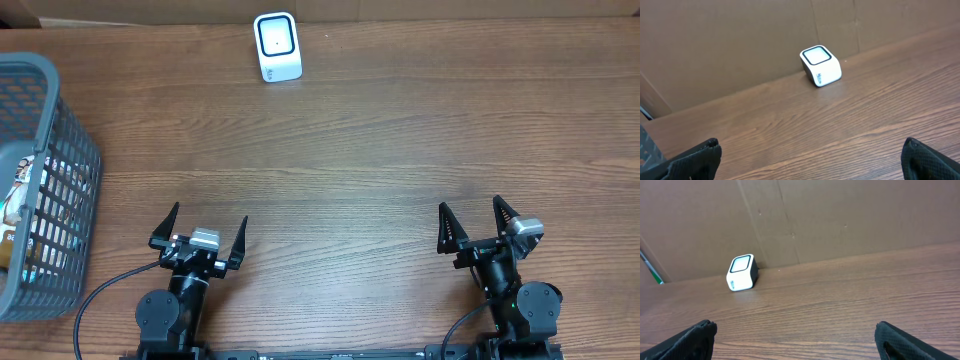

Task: Scan the item barcode

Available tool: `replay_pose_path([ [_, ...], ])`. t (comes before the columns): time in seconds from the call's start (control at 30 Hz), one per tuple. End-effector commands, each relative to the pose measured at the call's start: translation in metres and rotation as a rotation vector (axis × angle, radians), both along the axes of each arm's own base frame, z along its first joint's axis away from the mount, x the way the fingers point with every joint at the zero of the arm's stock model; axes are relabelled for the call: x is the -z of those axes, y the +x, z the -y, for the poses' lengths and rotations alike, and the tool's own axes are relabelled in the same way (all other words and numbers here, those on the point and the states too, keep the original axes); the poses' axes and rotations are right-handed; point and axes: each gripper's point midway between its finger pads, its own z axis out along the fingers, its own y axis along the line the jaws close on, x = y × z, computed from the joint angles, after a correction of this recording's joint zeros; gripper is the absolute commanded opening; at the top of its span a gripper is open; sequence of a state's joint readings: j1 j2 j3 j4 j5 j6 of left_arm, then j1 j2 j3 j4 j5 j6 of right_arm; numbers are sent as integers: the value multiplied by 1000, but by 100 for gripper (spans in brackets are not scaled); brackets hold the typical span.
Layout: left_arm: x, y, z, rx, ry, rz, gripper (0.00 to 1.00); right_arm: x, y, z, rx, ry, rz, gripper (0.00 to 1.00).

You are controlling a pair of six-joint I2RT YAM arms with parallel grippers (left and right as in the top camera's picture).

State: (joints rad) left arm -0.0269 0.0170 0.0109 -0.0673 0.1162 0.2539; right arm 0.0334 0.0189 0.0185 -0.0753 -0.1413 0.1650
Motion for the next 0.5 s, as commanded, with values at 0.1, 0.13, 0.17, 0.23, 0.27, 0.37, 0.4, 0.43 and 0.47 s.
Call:
replay_pose_path([
  [0.1,-9,-1,2,3,-103,8,100,5,1,1,9,10,-13,100],
  [0.13,-11,-2,2,3,-105,9,100,5,1,1,9,10,-13,100],
  [0.17,-13,-2,2,3,-105,10,100,5,1,1,9,10,-13,100],
  [0.23,-18,-4,2,3,-105,5,100,5,1,1,9,10,-13,100],
  [0.27,-19,-4,2,3,-105,2,100,5,1,1,9,10,-13,100],
  [0.37,-26,-6,2,2,-104,-18,100,5,1,1,9,10,-13,100],
  [0.4,-28,-7,2,1,-103,-26,100,5,1,1,9,10,-13,100],
  [0.43,-30,-7,2,1,-103,-33,100,5,1,1,9,10,-13,100],
  [0.47,-34,-8,2,0,-103,-46,100,5,1,1,9,10,-13,100],
])
